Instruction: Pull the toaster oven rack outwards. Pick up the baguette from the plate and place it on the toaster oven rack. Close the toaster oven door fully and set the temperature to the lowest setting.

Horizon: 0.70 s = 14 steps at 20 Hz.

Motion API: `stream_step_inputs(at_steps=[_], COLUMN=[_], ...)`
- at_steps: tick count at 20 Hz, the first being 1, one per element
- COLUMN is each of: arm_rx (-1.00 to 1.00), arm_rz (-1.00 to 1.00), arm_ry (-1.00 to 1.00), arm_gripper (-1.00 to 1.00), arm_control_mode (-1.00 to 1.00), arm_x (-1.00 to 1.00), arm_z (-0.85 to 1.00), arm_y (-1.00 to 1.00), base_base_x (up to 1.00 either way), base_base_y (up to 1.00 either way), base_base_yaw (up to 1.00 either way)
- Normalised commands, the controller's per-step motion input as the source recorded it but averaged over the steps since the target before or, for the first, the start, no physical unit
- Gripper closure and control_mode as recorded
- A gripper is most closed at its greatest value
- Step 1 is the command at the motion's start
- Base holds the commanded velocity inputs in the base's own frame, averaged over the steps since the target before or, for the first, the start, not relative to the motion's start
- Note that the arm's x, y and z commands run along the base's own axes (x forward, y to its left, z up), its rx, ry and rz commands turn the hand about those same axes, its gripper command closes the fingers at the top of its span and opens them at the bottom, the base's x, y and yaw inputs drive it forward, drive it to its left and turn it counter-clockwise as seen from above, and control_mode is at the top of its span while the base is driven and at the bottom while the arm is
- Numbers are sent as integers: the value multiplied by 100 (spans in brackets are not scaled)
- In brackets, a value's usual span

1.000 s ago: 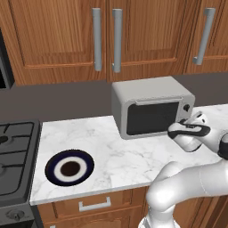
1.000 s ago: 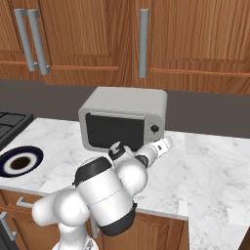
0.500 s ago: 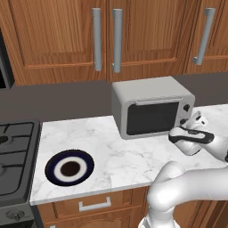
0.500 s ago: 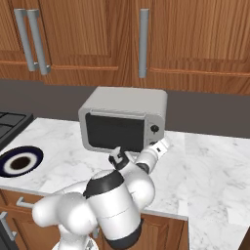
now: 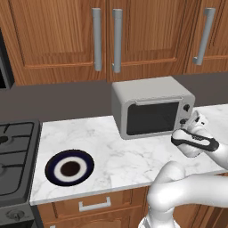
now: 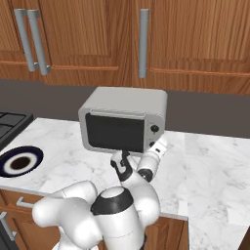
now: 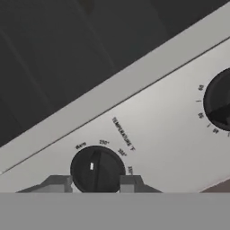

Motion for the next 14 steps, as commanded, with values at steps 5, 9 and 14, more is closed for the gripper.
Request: stream_step_inputs(at_steps=[5,9,14], arm_rx=[-24,-24,-26], arm_rz=[6,5,6], arm_ry=[0,1,0], arm_gripper=[100,100,100], arm_control_mode=[-100,-100,-100], arm_x=[-12,-18,-21], arm_z=[0,0,0], arm_y=[-31,-26,-19], base_base_x=[0,0,0], base_base_y=[0,0,0], base_base_yaw=[0,0,0])
